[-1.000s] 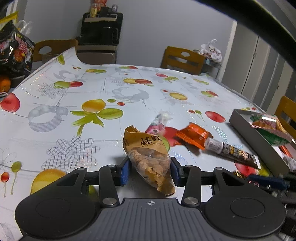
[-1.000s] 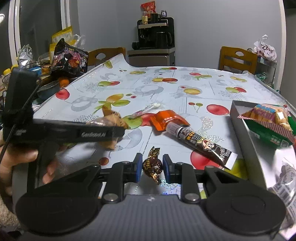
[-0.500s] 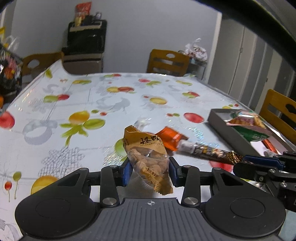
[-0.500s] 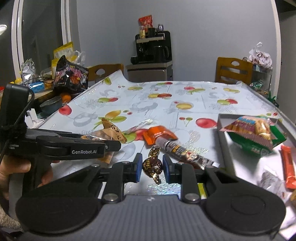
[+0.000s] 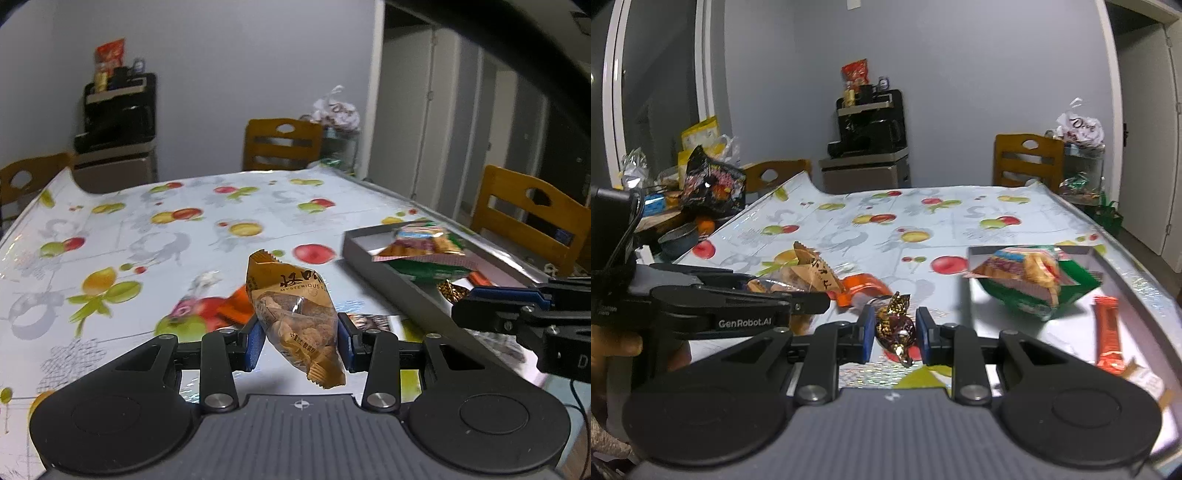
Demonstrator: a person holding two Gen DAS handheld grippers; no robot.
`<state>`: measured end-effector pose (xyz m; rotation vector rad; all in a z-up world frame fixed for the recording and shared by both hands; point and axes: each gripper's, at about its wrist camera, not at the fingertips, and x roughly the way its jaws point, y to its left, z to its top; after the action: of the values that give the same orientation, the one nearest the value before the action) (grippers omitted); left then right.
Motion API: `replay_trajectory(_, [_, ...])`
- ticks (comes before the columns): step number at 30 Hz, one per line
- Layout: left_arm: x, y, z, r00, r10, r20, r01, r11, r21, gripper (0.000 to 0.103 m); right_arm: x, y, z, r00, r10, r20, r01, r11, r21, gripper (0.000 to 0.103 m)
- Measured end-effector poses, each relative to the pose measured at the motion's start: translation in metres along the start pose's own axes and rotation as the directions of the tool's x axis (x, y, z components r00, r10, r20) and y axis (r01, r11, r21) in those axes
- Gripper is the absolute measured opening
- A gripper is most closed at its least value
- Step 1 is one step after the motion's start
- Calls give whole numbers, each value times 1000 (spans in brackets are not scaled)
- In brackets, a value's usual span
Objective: Organize snacks
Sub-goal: 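Lift the peanut bag with the left gripper while the right gripper lifts the chocolate toward the box, then carry the peanut bag with the left gripper while the right gripper carries the chocolate over the box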
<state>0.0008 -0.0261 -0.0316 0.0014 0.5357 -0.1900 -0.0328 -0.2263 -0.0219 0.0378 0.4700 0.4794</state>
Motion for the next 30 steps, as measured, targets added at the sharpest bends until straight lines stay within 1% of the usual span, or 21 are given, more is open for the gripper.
replay_trajectory(8, [5, -39, 5, 998, -63, 9, 62, 996, 70, 41, -30, -32, -6, 998, -54, 35, 53, 998, 32, 23])
replay_trajectory(17, [11, -82, 7, 990, -138, 0, 137, 980, 144, 41, -51, -70, -16, 992, -120, 41, 115, 989, 92, 23])
replay_trajectory(23, [15, -105, 6, 981, -194, -16, 193, 963, 190, 41, -60, -104, -24, 978, -206, 27, 200, 968, 154, 23])
replay_trajectory(30, [24, -130, 7, 967, -252, -41, 255, 940, 229, 41, -69, -132, -37, 961, -275, -6, 271, 943, 195, 23])
